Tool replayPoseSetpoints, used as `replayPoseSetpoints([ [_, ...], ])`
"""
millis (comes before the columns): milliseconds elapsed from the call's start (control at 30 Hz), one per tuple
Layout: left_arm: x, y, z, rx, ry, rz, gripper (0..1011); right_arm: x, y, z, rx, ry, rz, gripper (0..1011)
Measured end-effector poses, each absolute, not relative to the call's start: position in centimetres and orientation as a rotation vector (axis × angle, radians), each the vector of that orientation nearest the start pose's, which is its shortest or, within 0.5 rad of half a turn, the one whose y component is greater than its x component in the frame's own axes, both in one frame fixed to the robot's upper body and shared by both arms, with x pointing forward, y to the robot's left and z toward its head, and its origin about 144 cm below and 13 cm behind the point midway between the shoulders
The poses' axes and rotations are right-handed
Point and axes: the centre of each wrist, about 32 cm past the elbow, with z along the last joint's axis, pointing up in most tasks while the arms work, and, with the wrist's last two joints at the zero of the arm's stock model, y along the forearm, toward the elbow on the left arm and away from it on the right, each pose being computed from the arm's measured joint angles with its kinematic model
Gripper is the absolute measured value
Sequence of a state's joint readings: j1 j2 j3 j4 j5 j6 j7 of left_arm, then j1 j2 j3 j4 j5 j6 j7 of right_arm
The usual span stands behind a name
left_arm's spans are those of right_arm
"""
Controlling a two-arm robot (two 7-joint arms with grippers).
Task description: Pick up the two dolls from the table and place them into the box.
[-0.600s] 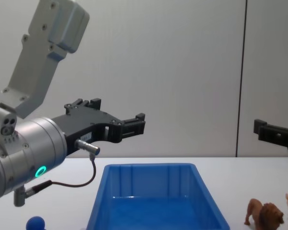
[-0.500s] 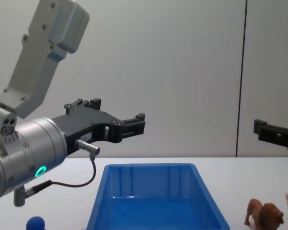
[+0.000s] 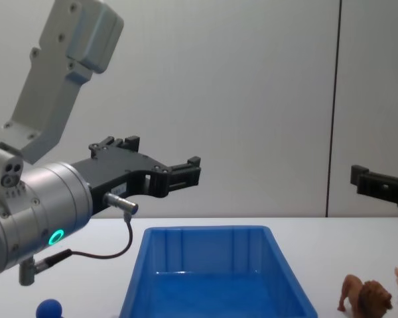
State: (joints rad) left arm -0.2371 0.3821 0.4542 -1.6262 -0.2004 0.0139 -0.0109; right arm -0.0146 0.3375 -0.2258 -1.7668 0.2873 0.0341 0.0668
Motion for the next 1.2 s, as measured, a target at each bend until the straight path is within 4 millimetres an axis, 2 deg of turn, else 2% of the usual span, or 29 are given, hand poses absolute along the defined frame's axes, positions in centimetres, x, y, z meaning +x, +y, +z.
replayPoseSetpoints([
  [1200,49.2,19.84,120.44,0.061,-0.268,1.124,1001,44.33,-23.73,118.96,0.013,-0.075,-1.236,1001],
])
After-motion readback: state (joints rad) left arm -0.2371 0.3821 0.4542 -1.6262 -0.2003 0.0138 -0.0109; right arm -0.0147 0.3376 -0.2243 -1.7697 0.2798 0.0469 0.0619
